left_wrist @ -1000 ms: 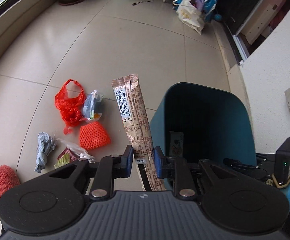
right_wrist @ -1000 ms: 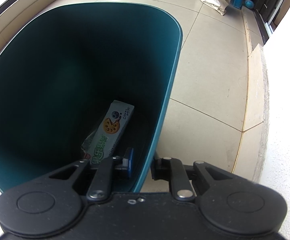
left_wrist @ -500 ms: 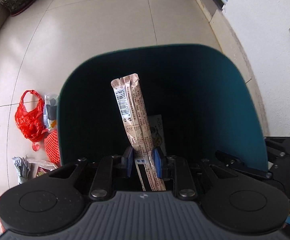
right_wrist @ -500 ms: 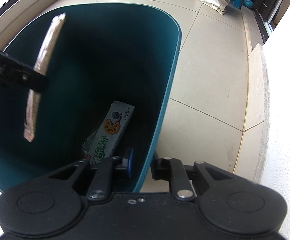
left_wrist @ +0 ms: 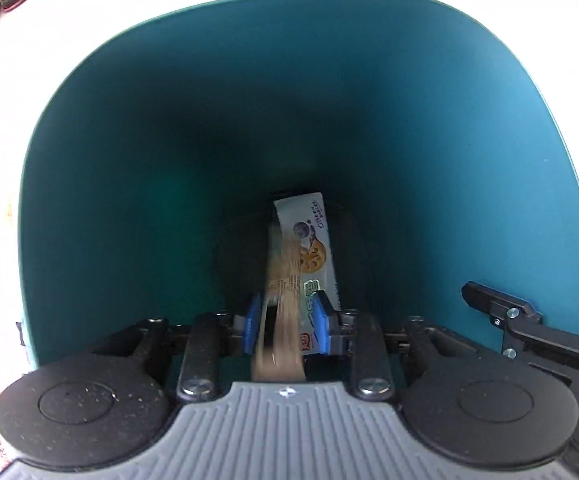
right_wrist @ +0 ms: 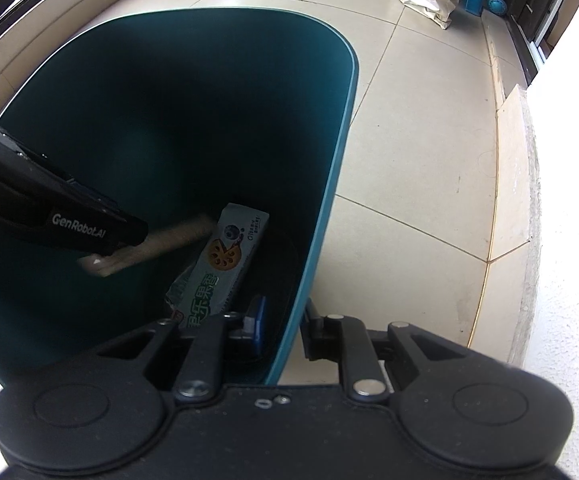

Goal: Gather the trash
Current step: 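Carry the wrapper with the left tool into the teal bin and release, then move the left tool back over the trash pile toward the cabbage leaf, then lower the left tool onto the white cabbage leaf and close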

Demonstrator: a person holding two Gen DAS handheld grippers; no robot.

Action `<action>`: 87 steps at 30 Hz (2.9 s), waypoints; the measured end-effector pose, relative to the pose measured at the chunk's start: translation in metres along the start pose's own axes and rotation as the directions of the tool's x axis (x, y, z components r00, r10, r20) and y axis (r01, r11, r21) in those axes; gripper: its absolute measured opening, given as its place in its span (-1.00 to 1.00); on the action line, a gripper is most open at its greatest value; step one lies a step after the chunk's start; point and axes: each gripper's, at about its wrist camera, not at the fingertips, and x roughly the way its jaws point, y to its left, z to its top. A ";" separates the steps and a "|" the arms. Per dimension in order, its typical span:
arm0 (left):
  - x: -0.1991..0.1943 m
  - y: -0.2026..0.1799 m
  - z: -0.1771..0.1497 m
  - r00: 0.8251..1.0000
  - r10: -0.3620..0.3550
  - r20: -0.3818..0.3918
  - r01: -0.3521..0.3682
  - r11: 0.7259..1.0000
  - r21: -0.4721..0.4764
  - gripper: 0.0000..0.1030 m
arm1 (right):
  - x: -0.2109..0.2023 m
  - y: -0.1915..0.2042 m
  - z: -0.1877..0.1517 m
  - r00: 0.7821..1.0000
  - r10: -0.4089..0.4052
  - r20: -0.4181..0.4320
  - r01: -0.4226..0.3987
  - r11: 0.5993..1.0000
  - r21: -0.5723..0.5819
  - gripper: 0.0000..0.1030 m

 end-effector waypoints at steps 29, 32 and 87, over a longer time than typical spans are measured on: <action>-0.159 0.108 -0.078 0.935 0.079 0.347 -0.032 0.989 -0.141 0.08 | 0.007 0.000 0.000 1.000 -0.025 -0.013 0.025 1.000 0.009 -0.78; -0.162 0.126 -0.087 0.925 0.097 0.368 -0.028 0.982 -0.187 0.30 | 0.007 0.002 0.004 1.000 -0.030 -0.007 0.030 0.999 0.028 -0.82; 0.134 0.293 -0.200 0.986 0.147 -0.075 -0.165 0.847 -0.506 0.53 | 0.021 0.045 0.040 1.000 0.022 0.008 -0.022 0.998 -0.058 -0.72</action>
